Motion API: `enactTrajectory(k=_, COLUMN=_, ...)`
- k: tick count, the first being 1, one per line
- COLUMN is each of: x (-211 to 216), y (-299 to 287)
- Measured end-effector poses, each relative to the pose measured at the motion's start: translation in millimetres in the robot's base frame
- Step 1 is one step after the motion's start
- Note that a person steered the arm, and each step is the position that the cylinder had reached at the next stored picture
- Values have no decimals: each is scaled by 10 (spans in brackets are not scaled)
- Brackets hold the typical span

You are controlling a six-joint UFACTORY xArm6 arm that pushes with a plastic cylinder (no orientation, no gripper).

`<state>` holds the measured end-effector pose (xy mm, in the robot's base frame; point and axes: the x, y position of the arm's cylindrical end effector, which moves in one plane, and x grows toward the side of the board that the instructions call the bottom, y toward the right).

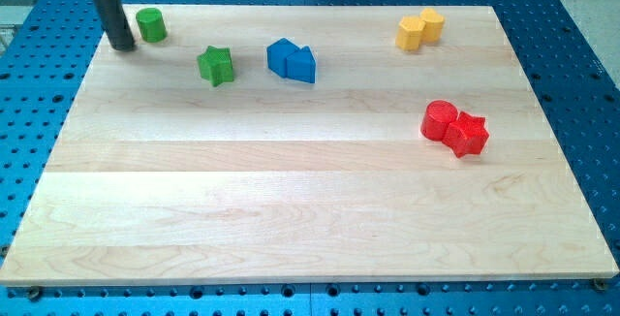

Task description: Place the green circle left of cube

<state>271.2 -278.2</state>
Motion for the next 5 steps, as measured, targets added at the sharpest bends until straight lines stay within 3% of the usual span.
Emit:
enactTrajectory(k=1, x=-275, y=141)
enactTrajectory(k=2, x=-475, y=748)
enactTrajectory(k=3, x=-26, y=1255)
enactTrajectory(k=5, x=-25, y=955)
